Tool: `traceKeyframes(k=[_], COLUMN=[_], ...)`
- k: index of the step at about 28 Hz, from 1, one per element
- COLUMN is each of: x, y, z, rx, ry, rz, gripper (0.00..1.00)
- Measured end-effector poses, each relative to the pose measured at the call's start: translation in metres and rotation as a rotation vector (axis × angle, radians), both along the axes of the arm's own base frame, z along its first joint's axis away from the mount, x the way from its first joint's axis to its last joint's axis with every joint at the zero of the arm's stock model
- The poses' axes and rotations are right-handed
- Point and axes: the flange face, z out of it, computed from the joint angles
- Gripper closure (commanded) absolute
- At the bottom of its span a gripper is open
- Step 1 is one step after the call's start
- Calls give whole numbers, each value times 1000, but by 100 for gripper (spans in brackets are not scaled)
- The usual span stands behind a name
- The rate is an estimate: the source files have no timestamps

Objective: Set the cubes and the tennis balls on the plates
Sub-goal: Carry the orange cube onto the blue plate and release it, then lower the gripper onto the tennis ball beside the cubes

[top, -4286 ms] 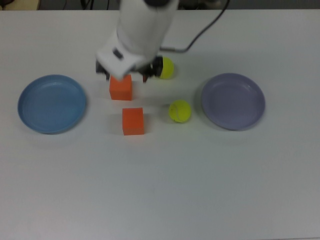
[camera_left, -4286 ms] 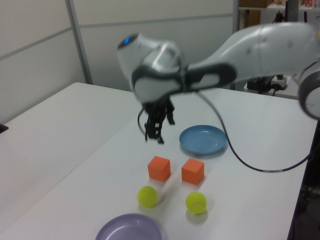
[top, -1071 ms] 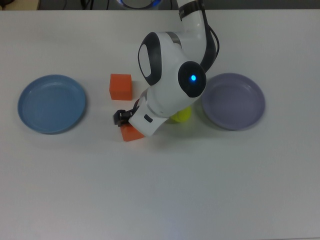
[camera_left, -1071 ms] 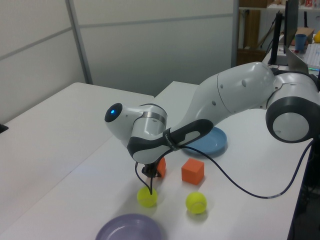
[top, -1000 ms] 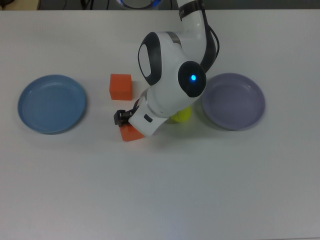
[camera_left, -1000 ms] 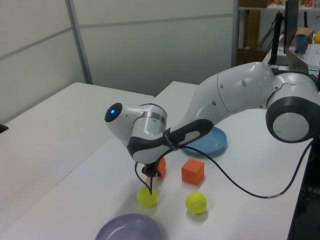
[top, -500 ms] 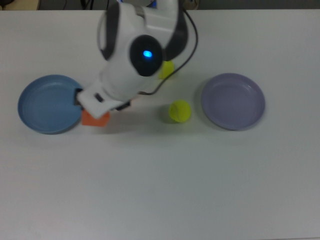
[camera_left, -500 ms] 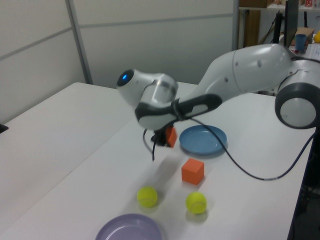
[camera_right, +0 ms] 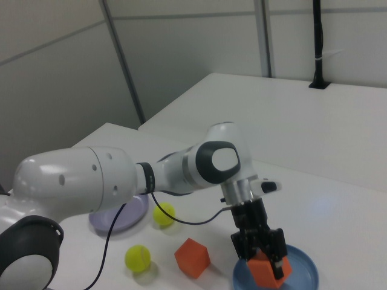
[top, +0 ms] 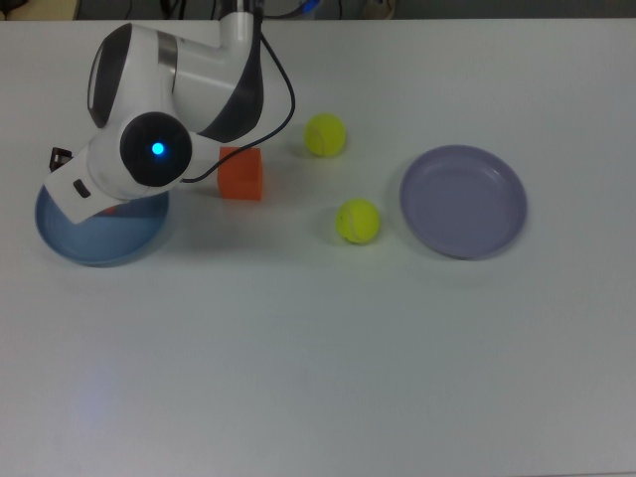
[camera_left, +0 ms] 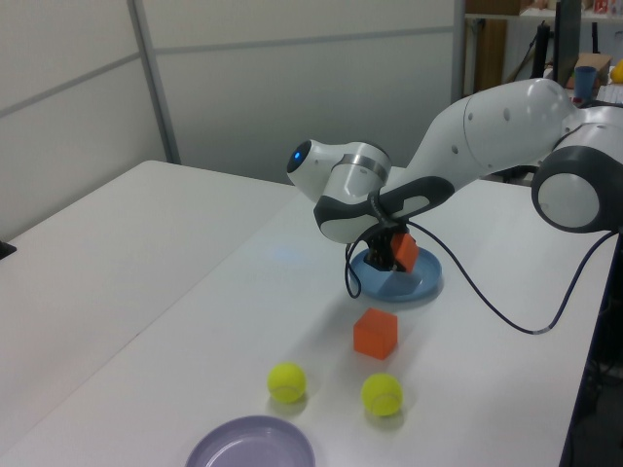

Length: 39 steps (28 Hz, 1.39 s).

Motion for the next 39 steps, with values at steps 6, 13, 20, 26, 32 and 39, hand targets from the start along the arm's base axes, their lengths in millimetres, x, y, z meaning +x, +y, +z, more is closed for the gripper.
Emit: traceKeyframes(k=[6, 13, 20, 26, 32, 39], x=[2, 8, 18, 21, 13, -2], y=[-3, -1, 44, 145, 224, 292], z=[3, 24, 59, 73, 70, 59], rx=[-1, 29, 104, 161, 191, 218], ry=[-10, -58, -126, -146, -137, -122], rz=[-4, -21, 26, 172, 276, 347], gripper=[0, 0, 0, 0, 0, 0])
